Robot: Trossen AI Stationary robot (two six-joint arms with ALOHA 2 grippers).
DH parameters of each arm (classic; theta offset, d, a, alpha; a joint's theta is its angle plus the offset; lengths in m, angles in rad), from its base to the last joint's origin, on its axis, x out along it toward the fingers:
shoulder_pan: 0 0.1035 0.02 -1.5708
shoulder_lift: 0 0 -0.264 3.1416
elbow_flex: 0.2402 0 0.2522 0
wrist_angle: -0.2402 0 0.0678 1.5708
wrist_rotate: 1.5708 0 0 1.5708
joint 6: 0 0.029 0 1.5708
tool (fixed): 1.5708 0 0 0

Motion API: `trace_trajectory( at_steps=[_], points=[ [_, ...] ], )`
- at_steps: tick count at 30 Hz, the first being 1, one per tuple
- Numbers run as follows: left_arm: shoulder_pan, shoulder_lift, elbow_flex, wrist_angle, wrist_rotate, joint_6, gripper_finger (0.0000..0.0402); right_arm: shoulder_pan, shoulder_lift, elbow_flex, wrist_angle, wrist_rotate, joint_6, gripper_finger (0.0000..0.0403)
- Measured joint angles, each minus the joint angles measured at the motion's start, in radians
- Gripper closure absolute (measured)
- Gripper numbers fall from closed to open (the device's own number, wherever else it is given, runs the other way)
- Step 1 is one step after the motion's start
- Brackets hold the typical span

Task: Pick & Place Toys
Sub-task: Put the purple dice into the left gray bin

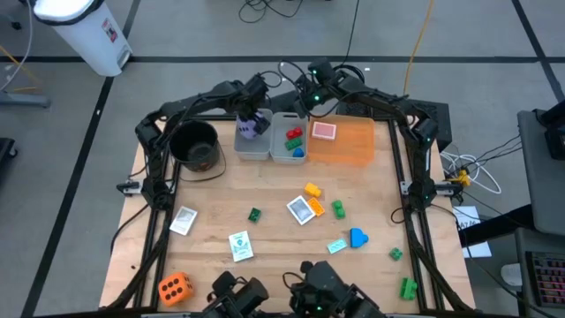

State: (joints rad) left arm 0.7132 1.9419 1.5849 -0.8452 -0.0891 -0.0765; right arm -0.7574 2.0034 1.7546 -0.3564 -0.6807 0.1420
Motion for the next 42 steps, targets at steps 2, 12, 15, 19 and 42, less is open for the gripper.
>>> trace_trajectory(
  at_steps=[2,12,15,19,42],
  points=[
    [-0.003,0.0,-0.015,0.041,0.007,-0.005,0.0003,0.0,-0.001,0.0,0.002,0.0,0.001,0.0403],
    [-0.01,0.0,-0.039,0.1,0.0,-0.012,0.0054,0.0,0.001,0.0,-0.001,0.0,0.002,0.0403],
    [-0.007,0.0,-0.039,0.106,-0.018,-0.027,0.0054,0.0,0.001,0.0,-0.001,0.0,0.006,0.0403],
    [-0.006,0.0,-0.039,0.117,-0.022,-0.038,0.0018,0.0,0.001,0.0,-0.001,0.0,0.014,0.0403],
    [0.0,-0.002,-0.039,0.117,-0.012,-0.06,0.001,0.0,0.001,0.0,-0.01,0.0,0.014,0.0403]
  ],
)
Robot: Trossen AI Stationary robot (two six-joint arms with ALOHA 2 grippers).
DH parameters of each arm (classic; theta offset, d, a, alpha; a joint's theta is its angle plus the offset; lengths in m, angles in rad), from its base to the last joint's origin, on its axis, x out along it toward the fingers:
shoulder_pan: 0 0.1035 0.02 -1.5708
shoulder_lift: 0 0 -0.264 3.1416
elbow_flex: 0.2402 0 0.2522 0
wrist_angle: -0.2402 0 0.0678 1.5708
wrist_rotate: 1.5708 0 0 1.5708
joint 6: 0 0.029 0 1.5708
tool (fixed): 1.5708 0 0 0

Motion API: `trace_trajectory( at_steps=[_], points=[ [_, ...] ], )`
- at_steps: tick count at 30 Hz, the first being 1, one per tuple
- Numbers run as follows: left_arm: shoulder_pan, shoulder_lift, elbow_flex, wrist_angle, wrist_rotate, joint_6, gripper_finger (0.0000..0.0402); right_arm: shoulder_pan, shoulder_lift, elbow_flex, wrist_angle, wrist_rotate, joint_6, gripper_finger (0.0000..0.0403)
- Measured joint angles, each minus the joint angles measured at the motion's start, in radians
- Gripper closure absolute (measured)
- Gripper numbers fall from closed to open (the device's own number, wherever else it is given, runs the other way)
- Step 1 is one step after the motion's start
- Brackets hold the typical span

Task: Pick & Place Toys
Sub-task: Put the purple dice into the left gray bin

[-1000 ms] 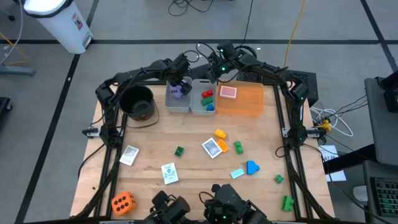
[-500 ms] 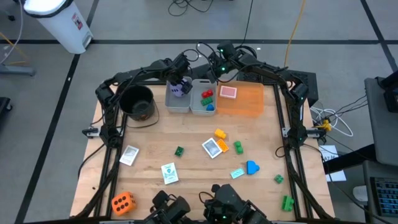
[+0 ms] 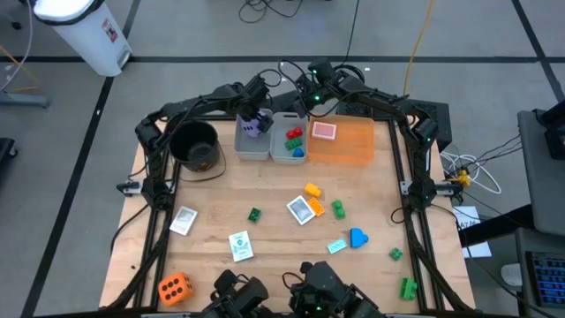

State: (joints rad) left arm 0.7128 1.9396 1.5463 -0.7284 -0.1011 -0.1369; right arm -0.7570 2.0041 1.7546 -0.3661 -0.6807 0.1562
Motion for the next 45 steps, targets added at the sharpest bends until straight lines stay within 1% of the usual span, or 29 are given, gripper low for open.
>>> trace_trajectory(
  at_steps=[5,8,11,16,23,33,37,41,45],
  points=[
    [0.001,-0.002,0.0,0.001,0.07,0.026,0.0012,0.0,0.0,0.0,-0.015,0.0,-0.002,0.0403],
    [0.0,-0.002,0.0,0.017,0.102,0.036,0.0005,0.0,0.0,0.0,-0.015,0.0,-0.003,0.0403],
    [0.001,-0.005,0.0,0.028,0.124,0.053,0.0009,0.0,0.0,0.0,-0.014,0.0,-0.004,0.0403],
    [0.001,-0.008,0.0,0.026,0.093,0.058,0.0006,0.0,0.0,0.0,-0.014,0.0,-0.004,0.0403],
    [0.0,-0.008,0.0,0.021,-0.001,0.058,0.0006,0.0,0.0,0.0,-0.013,0.0,-0.004,0.0403],
    [0.0,-0.008,0.0,0.015,-0.012,0.057,0.0002,0.002,0.001,0.0,-0.013,0.0,-0.004,0.0403],
    [0.0,-0.01,0.0,0.011,0.004,0.055,0.0002,0.007,0.001,0.0,-0.013,0.0,-0.011,0.0403],
    [0.0,-0.052,0.0,-0.006,0.003,0.055,0.0002,0.011,0.001,0.0,-0.013,0.0,-0.015,0.0403],
    [-0.002,-0.144,0.0,-0.022,0.003,0.059,0.0002,0.011,0.001,0.0,-0.008,-0.001,-0.01,0.0403]
  ],
)
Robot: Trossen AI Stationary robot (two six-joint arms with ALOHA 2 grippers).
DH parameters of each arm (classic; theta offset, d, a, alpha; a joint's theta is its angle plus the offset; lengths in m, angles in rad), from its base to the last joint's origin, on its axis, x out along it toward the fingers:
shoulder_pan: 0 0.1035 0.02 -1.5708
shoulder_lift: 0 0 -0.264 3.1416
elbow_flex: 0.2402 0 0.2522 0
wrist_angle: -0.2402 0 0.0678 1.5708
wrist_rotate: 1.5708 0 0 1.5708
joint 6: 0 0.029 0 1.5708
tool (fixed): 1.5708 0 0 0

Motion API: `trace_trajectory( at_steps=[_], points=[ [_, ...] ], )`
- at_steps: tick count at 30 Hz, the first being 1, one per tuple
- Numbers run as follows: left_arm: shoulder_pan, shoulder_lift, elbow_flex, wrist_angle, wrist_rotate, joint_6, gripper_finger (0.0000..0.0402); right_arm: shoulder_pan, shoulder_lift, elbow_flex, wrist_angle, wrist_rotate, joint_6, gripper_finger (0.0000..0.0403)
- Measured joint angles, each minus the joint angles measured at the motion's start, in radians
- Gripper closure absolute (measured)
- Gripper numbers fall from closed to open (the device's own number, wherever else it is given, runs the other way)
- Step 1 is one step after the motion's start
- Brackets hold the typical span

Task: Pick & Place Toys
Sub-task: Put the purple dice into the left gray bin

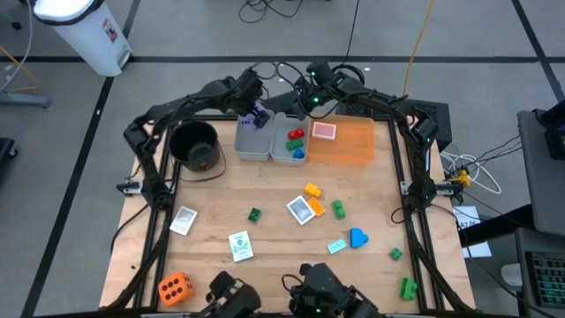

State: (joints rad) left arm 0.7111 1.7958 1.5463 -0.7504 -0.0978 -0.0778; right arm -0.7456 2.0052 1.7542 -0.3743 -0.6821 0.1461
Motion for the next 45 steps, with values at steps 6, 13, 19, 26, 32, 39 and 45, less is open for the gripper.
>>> trace_trajectory(
  at_steps=[6,13,19,26,32,39,45],
  points=[
    [-0.015,-0.166,0.0,0.0,0.053,0.018,0.0002,-0.007,0.0,0.0,0.037,-0.133,0.062,0.0402],
    [-0.041,-0.294,0.001,-0.023,0.172,0.055,0.0002,-0.01,0.0,0.0,0.218,-0.362,0.31,0.0362],
    [-0.098,-0.319,0.001,-0.087,0.077,0.115,0.0002,-0.014,0.0,0.0,0.48,-0.396,0.6,0.0264],
    [-0.157,-0.319,0.001,-0.091,-0.026,0.191,0.0002,-0.002,0.0,0.0,0.547,-0.397,0.798,0.0142],
    [-0.19,-0.319,0.001,-0.066,-0.071,0.276,0.0003,0.025,0.0,0.0,0.515,-0.397,0.815,0.0065],
    [-0.217,-0.319,0.001,-0.038,-0.06,0.289,0.0003,0.072,0.0,0.0,0.515,-0.353,0.78,0.0018],
    [-0.219,-0.319,0.001,-0.043,-0.062,0.312,0.0003,0.107,0.0,0.0,0.489,-0.224,0.72,0.001]
  ],
)
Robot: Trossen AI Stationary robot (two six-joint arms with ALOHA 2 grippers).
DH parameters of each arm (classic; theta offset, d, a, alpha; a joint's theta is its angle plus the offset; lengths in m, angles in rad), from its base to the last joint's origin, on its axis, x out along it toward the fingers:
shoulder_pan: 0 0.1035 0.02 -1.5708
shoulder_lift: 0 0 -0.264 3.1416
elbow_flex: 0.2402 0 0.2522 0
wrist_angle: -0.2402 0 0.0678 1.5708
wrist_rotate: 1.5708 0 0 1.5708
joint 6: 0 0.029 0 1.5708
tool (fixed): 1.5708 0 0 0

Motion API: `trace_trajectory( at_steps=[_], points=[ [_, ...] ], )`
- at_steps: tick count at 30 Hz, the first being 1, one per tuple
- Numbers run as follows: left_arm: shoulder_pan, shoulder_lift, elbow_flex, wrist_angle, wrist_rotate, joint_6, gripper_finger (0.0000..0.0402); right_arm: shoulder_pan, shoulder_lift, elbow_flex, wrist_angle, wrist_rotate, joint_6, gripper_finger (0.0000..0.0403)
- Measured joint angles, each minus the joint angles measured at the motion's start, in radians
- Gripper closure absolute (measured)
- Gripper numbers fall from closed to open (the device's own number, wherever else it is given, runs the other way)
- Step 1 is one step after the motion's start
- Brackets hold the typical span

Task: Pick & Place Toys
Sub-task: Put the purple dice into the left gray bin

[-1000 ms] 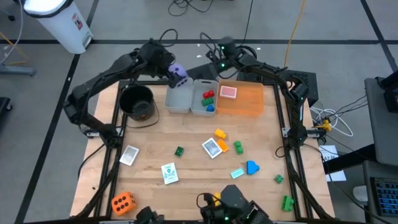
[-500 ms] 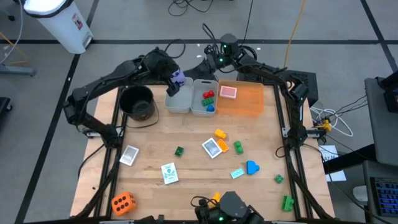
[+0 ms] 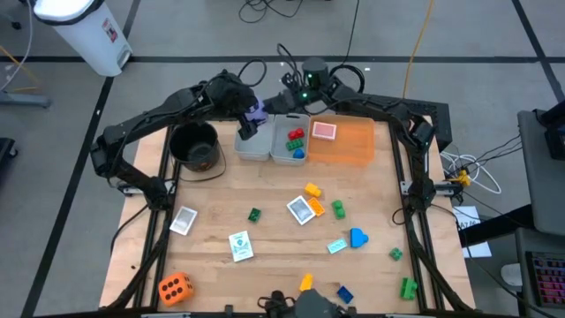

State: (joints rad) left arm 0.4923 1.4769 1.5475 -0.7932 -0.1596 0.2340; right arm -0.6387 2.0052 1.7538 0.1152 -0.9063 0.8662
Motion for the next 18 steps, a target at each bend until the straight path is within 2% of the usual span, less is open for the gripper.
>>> trace_trajectory(
  at_steps=[4,18],
  points=[
    [0.013,0.0,0.0,-0.017,0.002,0.0,0.0002,0.007,0.002,0.0,-0.047,0.077,-0.025,0.0014],
    [0.024,0.057,-0.003,-0.034,-0.003,0.044,0.0002,0.037,0.089,0.0,0.063,0.07,0.094,0.0021]
  ],
)
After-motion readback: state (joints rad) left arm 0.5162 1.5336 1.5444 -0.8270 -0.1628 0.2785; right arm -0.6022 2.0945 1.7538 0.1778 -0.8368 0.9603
